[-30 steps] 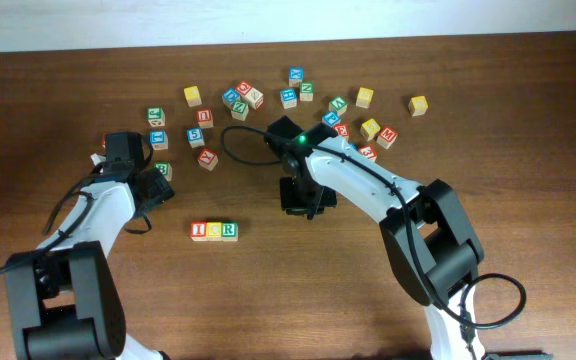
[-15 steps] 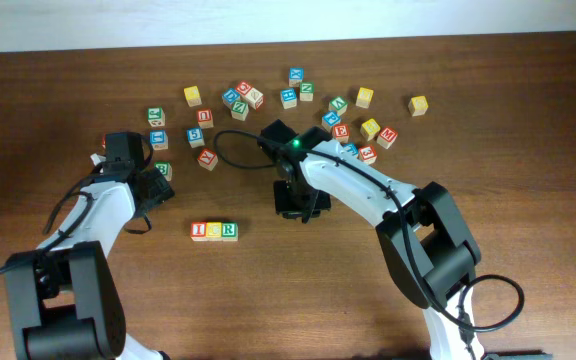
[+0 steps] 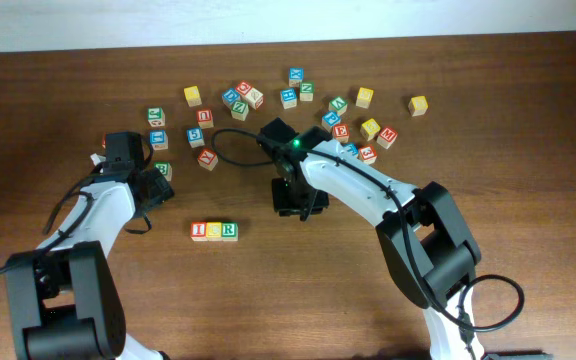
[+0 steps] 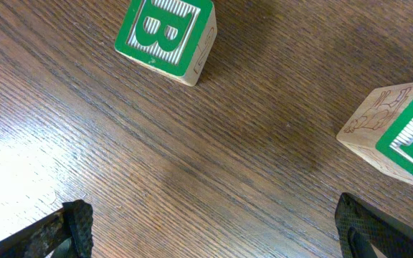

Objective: Spell out ICRA

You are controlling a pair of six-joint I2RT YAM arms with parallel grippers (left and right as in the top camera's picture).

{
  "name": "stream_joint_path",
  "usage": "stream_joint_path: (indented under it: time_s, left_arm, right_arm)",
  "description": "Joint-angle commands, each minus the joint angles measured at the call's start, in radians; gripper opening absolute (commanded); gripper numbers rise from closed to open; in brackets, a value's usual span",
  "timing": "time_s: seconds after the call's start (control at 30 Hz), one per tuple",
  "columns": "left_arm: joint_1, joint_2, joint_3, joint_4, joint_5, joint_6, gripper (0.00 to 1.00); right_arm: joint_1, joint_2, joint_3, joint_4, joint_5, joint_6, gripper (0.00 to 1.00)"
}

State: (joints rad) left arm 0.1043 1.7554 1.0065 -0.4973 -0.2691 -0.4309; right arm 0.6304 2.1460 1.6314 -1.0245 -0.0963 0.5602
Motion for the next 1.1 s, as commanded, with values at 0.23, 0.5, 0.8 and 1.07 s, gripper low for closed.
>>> stream_joint_path:
  time_s: [0.23, 0.5, 0.8, 1.07]
  left_arm:
    - [0.002, 0.008, 0.010, -0.001, 0.000, -0.002, 0.99]
    - [0.002, 0.008, 0.010, -0.001, 0.000, -0.002, 0.99]
    - [0.002, 0.008, 0.010, -0.001, 0.000, -0.002, 0.99]
    - [0.002, 0.008, 0.010, -0.001, 0.000, -0.002, 0.99]
  right_arm:
    - [0.005, 0.008, -0.006, 0.008, -0.006, -0.005, 0.43]
    - [0.005, 0.008, -0.006, 0.004, -0.051, -0.005, 0.49]
    - [0.005, 0.008, -0.006, 0.087, -0.042, -0.004, 0.59]
    - [0.005, 0.008, -0.006, 0.143, 0.029, -0.002, 0.98]
